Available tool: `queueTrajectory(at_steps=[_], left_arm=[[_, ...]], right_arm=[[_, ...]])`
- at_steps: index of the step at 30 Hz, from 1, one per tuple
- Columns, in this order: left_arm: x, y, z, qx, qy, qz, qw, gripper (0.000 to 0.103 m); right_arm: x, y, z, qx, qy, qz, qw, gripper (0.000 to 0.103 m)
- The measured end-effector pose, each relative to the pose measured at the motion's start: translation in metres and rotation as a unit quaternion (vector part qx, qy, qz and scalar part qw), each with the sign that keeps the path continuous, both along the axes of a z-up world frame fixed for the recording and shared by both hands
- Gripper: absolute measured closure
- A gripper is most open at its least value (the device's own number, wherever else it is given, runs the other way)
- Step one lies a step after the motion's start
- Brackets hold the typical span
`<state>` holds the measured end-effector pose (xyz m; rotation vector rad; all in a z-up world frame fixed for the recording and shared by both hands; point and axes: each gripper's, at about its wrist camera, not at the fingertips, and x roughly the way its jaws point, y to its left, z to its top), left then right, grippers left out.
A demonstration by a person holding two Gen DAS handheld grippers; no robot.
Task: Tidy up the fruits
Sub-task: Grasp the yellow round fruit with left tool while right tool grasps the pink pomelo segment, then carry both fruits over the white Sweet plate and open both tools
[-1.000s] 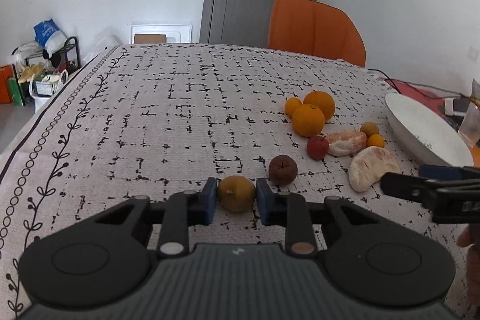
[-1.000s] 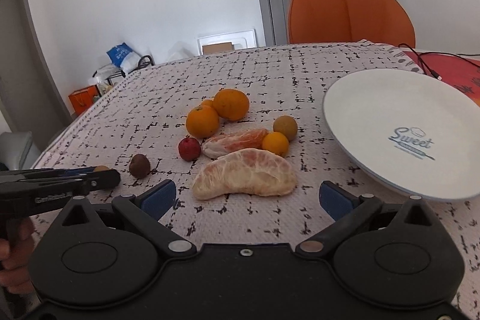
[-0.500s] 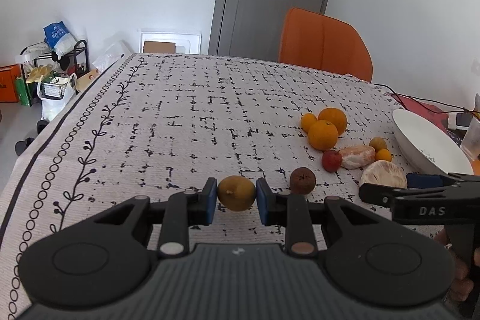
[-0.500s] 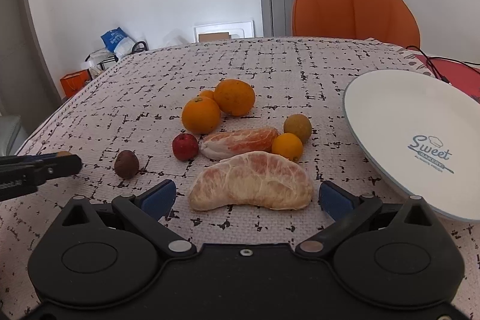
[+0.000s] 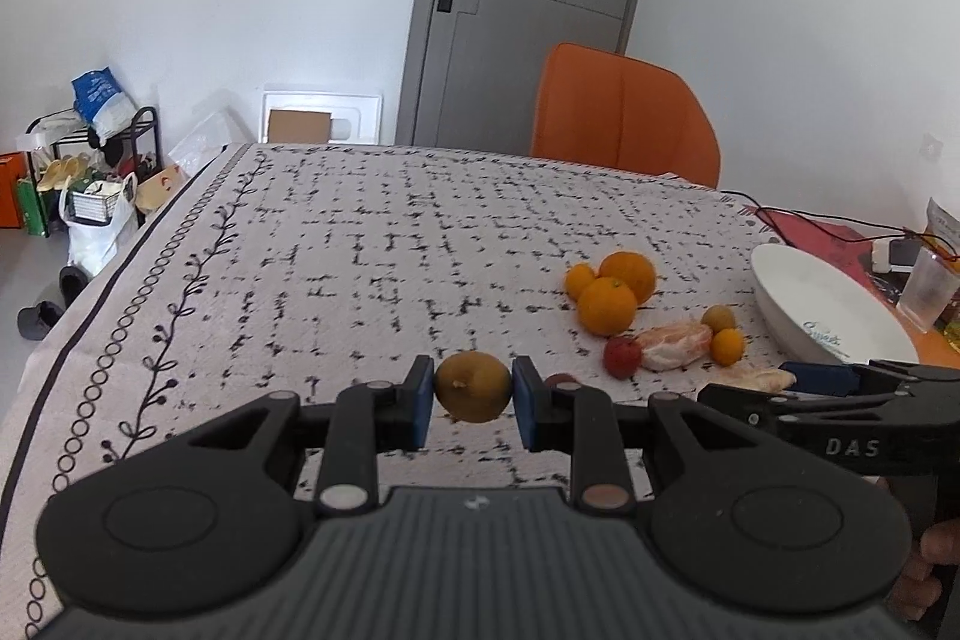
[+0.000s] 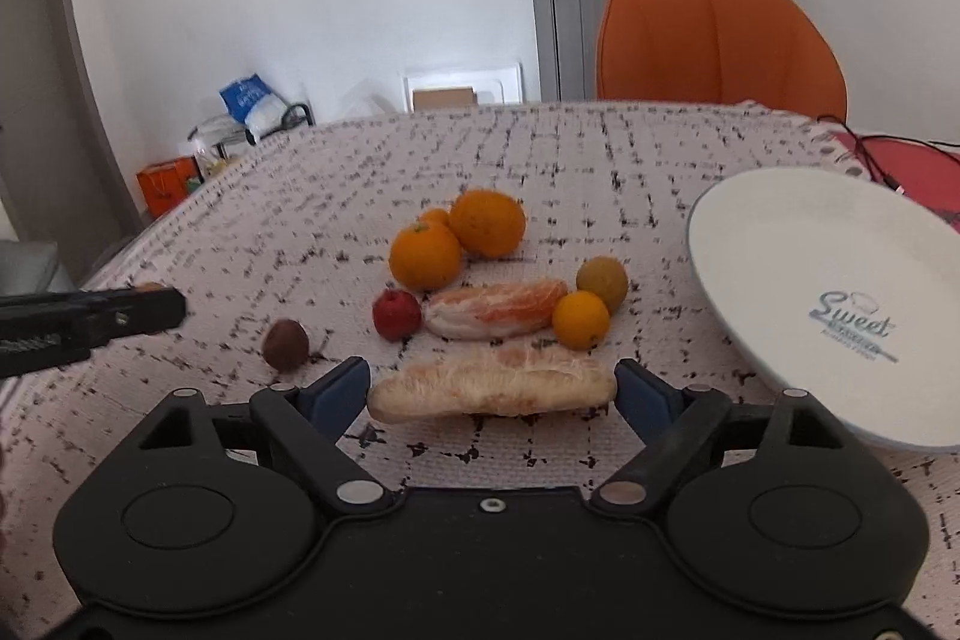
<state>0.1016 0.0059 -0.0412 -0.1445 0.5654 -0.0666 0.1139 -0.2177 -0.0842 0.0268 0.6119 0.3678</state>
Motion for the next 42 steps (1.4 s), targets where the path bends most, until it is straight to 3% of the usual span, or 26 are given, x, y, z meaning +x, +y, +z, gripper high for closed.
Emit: queueTrajectory(at_steps=[20,42], left_arm=[[0.013,-0.057,0.015,0.006,-0.021,-0.058,0.9981,0.077],[0.036,-0.126,0.014,0.024,-0.015,-0.111,0.9935,0.077]], right_arm=[[-0.02,-0.054,0.037,0.023,-0.068,-0.045,0.996,0.019],[-0.018,-0.138,0.02,0.044,-0.069,-0.126,0.989,0.019]])
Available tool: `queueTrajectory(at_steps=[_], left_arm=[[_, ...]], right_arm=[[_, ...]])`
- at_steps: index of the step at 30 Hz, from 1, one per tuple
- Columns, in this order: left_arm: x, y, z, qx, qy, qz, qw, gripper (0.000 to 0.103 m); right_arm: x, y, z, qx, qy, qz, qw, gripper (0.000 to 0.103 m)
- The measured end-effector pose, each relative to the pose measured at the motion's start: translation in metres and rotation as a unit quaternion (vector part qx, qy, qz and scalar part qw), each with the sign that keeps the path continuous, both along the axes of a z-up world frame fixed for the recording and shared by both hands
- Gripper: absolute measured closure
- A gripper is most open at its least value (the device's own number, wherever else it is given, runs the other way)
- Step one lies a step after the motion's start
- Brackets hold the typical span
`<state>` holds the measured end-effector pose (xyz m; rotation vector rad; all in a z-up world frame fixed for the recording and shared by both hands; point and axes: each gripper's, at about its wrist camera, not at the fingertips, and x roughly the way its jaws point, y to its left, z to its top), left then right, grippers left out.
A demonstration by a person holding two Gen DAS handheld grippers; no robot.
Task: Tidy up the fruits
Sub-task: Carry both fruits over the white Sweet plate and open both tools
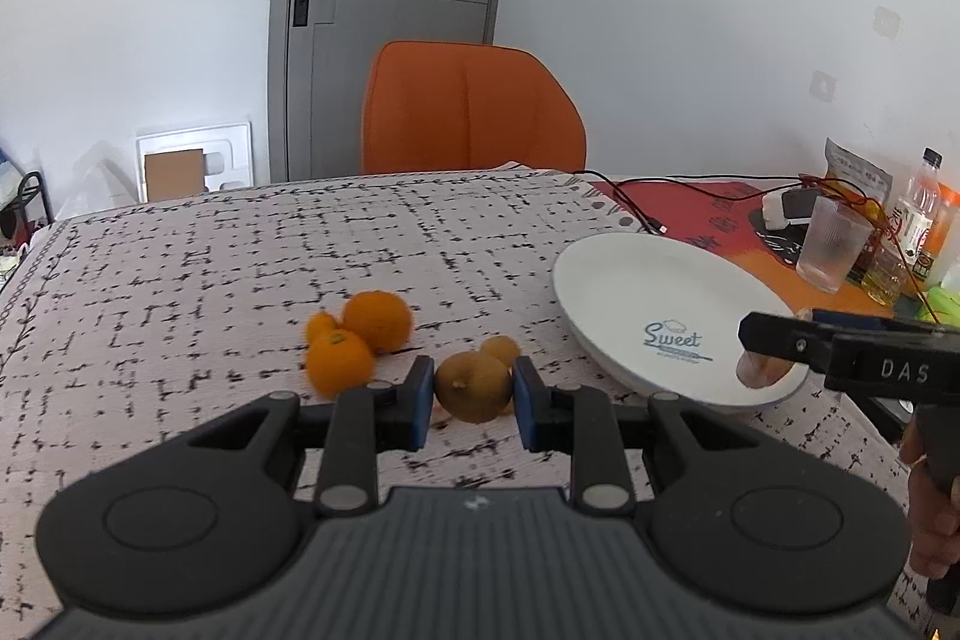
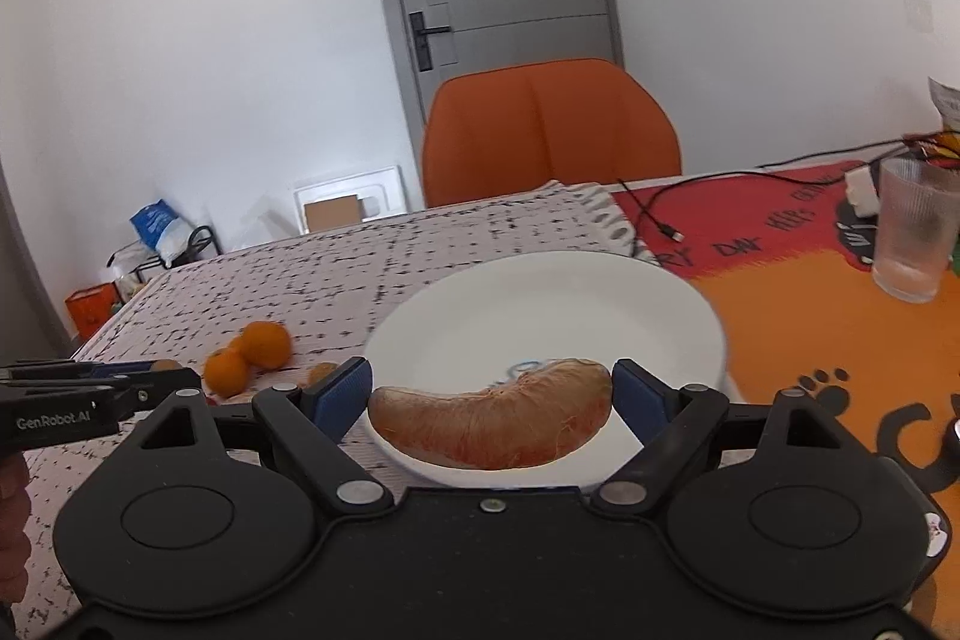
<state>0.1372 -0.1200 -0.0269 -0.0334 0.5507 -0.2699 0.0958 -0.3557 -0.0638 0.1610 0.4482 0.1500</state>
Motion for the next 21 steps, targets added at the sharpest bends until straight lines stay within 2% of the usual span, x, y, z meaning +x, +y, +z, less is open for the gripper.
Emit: queueTrajectory(at_steps=[9,16,21], left_arm=[[0.014,-0.033,-0.003,0.015,0.006,-0.022,0.9996,0.077],[0.023,-0.056,-0.003,0.026,0.006,-0.037,0.999,0.077],[0.029,-0.072,-0.003,0.029,0.007,-0.05,0.9983,0.076]], right_arm=[[0.003,-0.025,-0.015,0.015,-0.004,-0.011,1.0,0.019],[0.006,-0.038,-0.018,0.019,-0.016,-0.014,1.0,0.014],[0.002,-0.054,-0.017,0.039,-0.021,-0.03,0.999,0.013]])
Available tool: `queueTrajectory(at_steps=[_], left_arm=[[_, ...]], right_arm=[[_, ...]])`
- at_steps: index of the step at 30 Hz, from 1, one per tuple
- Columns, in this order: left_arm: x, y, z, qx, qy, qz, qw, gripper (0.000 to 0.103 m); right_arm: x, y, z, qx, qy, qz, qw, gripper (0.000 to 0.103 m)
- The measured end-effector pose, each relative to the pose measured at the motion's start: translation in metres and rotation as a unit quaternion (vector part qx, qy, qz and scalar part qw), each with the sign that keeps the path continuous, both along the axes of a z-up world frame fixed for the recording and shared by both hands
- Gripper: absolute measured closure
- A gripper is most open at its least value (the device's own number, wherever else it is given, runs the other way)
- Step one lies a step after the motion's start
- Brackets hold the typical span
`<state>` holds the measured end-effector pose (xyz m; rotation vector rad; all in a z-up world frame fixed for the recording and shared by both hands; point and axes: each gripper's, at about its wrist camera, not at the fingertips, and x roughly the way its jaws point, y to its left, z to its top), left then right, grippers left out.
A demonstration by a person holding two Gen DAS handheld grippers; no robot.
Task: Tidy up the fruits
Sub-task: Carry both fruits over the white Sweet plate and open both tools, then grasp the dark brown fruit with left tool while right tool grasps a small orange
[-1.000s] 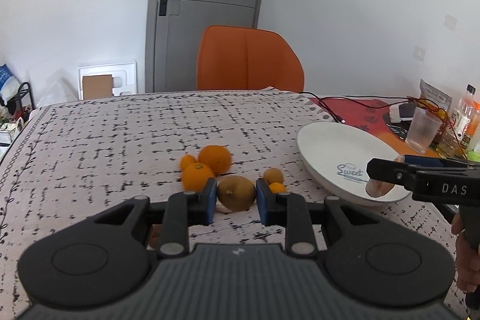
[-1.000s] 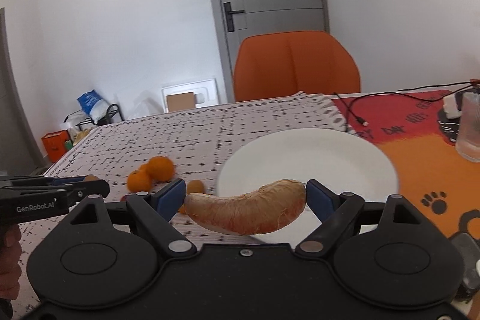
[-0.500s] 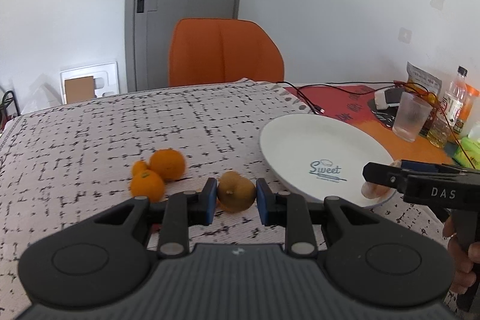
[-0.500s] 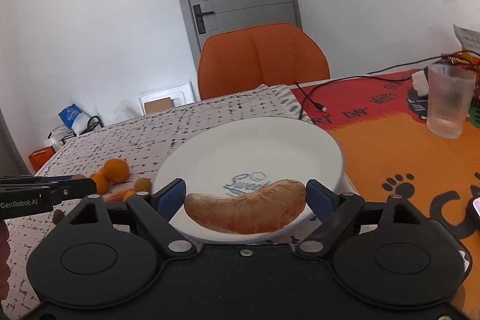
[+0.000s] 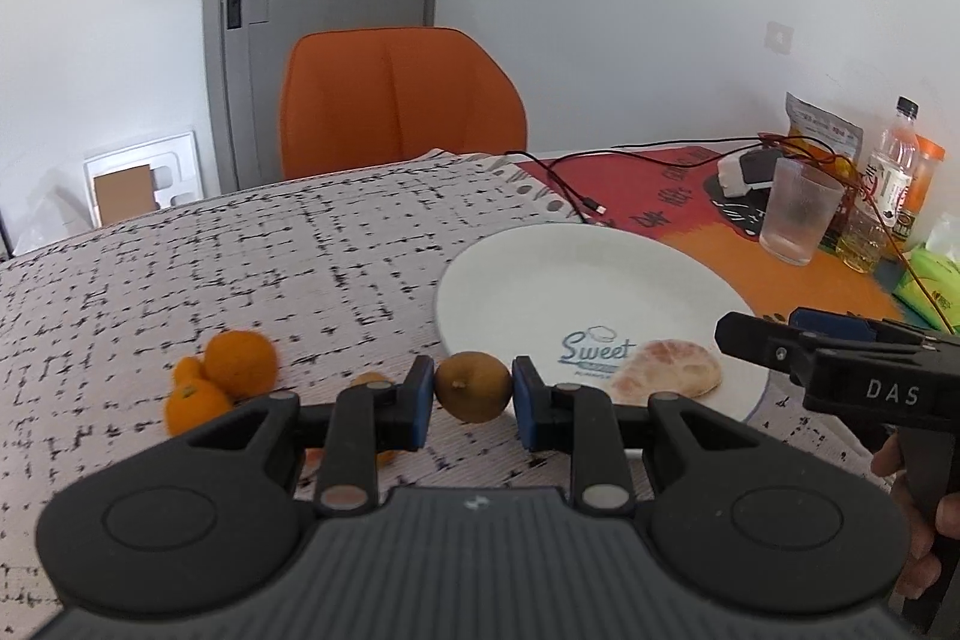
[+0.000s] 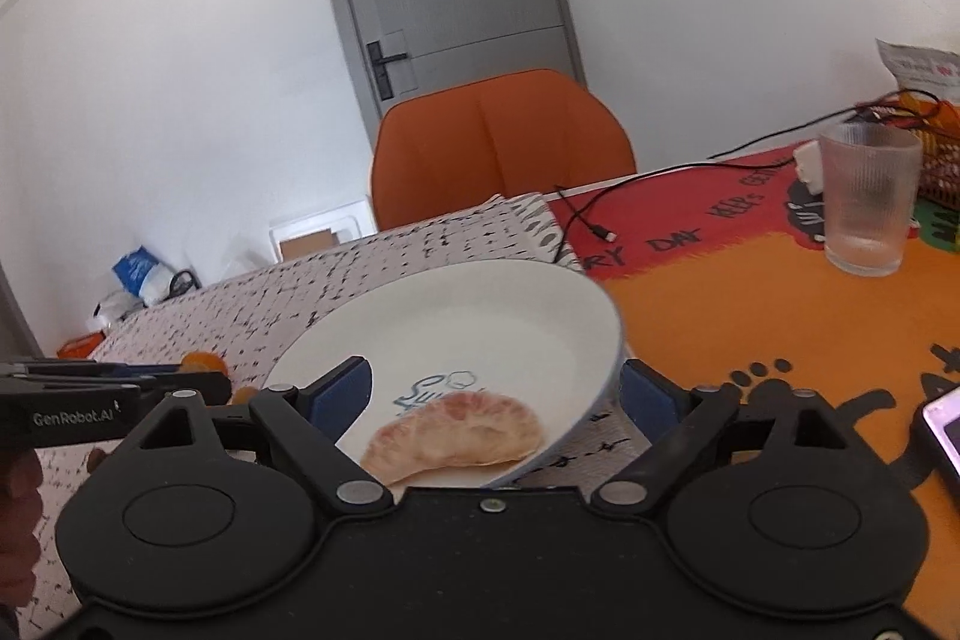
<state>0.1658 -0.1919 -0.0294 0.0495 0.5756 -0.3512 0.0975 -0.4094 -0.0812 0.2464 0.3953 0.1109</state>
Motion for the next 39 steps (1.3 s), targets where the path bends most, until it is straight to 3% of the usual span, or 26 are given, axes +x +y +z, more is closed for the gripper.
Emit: queueTrajectory(at_steps=[9,15,18,20,24,26,32,39], left_arm=[[0.003,-0.024,0.003,0.005,-0.008,-0.023,0.9997,0.076],[0.006,-0.019,0.005,0.004,0.0,-0.013,0.9999,0.069],[0.005,-0.012,0.005,0.008,0.002,0.003,1.0,0.06],[0.003,-0.004,0.006,0.008,0.0,0.017,0.9998,0.047],[-0.001,0.013,0.007,0.009,-0.001,0.041,0.9991,0.039],[-0.003,0.021,0.007,0.013,0.0,0.054,0.9984,0.03],[-0.012,0.046,0.012,0.005,-0.008,0.075,0.9971,0.019],[-0.019,0.072,0.012,-0.004,-0.007,0.104,0.9945,0.017]], right_arm=[[-0.009,-0.01,-0.004,0.015,0.003,-0.008,1.0,0.01],[-0.012,-0.008,-0.002,0.017,0.001,-0.01,1.0,0.007],[-0.013,-0.006,-0.003,0.021,0.001,-0.007,1.0,0.005],[-0.013,-0.002,-0.004,0.025,0.003,-0.003,1.0,0.003],[-0.012,0.005,-0.003,0.03,0.002,0.003,1.0,0.0],[-0.012,0.01,-0.002,0.032,0.004,0.007,0.999,0.0],[-0.012,0.024,0.001,0.033,0.008,0.011,0.999,0.0],[-0.015,0.043,0.005,0.023,0.01,0.02,0.999,0.0]])
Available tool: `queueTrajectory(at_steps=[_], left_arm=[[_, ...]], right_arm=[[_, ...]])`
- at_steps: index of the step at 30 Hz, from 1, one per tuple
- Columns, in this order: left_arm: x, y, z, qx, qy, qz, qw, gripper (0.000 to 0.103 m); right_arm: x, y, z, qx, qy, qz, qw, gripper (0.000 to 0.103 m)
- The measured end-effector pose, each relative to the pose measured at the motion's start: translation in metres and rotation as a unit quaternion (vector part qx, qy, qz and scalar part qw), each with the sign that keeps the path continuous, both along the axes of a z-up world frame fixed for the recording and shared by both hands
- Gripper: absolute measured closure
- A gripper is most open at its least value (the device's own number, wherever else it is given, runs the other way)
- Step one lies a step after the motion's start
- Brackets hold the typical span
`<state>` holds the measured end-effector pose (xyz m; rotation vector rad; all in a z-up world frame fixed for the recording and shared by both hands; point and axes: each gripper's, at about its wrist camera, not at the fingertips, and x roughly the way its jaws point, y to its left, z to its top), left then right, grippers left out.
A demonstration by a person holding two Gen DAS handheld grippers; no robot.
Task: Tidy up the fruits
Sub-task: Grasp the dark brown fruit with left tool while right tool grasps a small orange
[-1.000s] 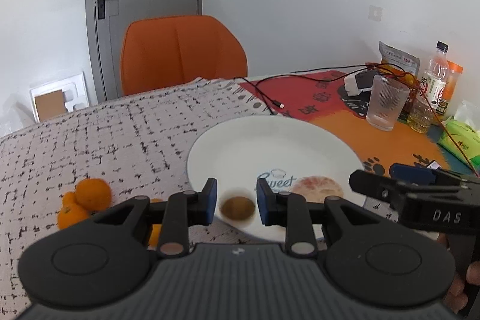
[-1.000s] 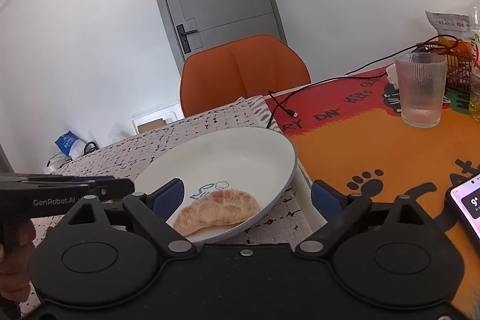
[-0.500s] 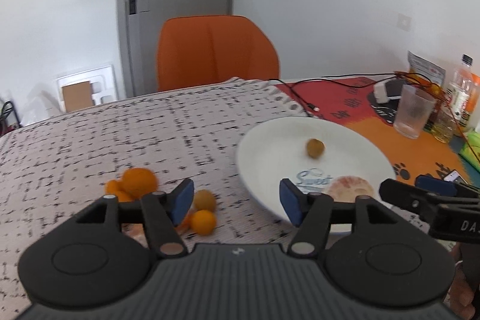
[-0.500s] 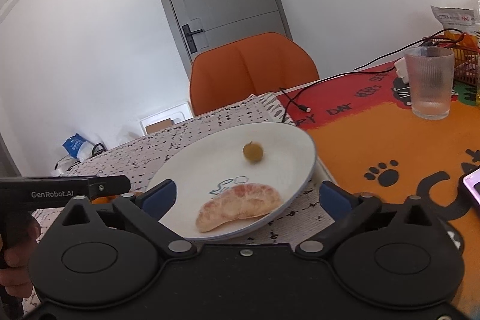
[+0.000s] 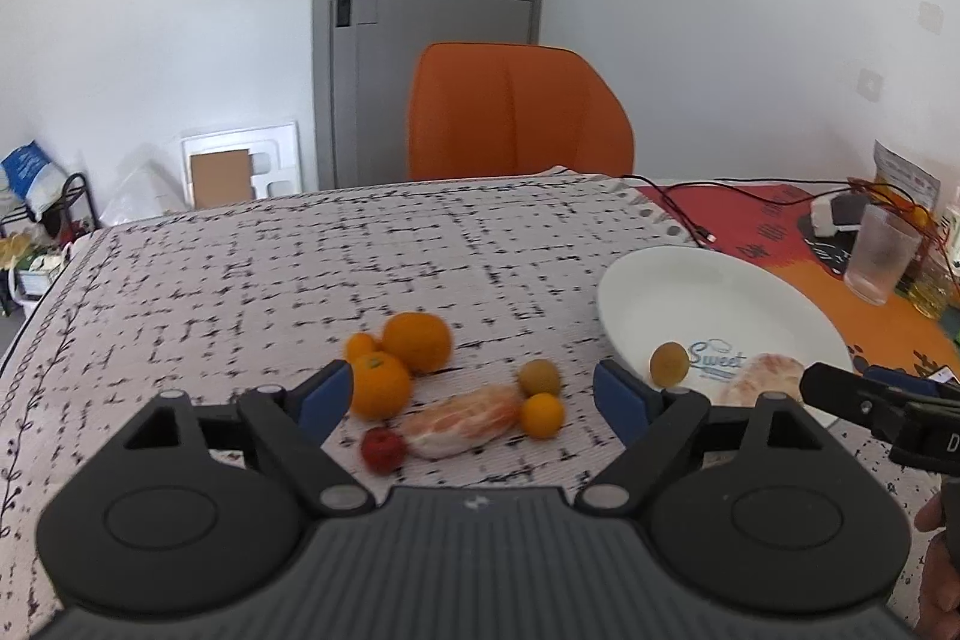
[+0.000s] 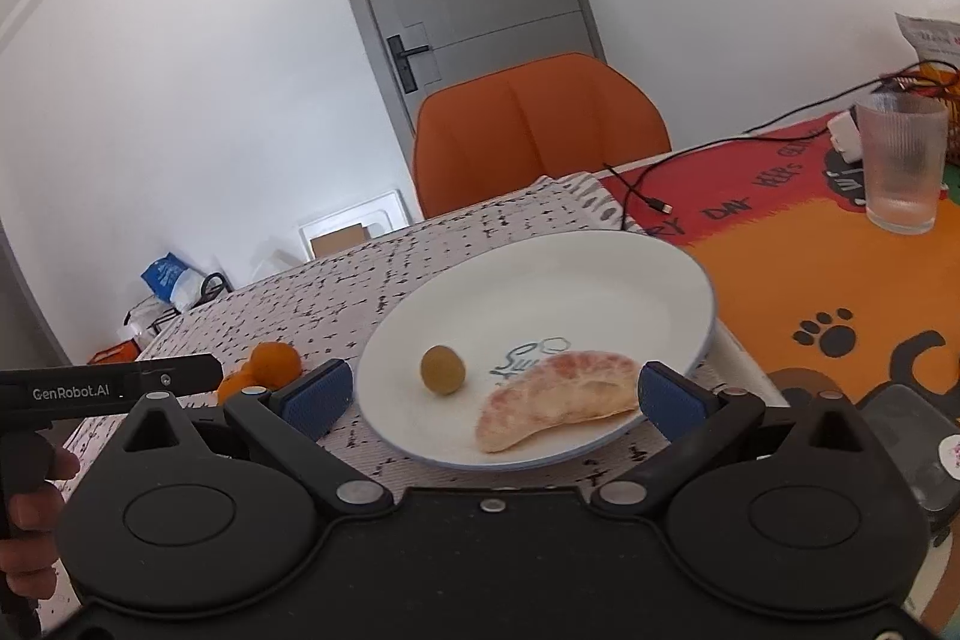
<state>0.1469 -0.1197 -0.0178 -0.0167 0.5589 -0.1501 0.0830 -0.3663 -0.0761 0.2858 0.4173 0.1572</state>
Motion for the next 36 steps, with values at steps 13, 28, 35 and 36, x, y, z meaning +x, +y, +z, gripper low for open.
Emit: queueTrajectory(at_steps=[13,28,35,36], left_arm=[[-0.005,0.041,-0.008,-0.018,0.005,0.031,0.9993,0.017],[-0.003,0.077,-0.036,-0.055,0.028,0.054,0.9966,0.022],[0.003,0.088,-0.052,-0.076,0.056,0.052,0.9942,0.051],[0.004,0.088,-0.054,-0.077,0.059,0.052,0.9939,0.055]], right_arm=[[0.005,0.033,0.006,-0.018,0.001,0.029,0.999,0.0],[0.02,0.069,0.008,-0.048,0.01,0.068,0.996,0.0],[0.028,0.087,0.006,-0.061,0.017,0.088,0.994,0.006],[0.029,0.091,0.005,-0.063,0.017,0.093,0.993,0.011]])
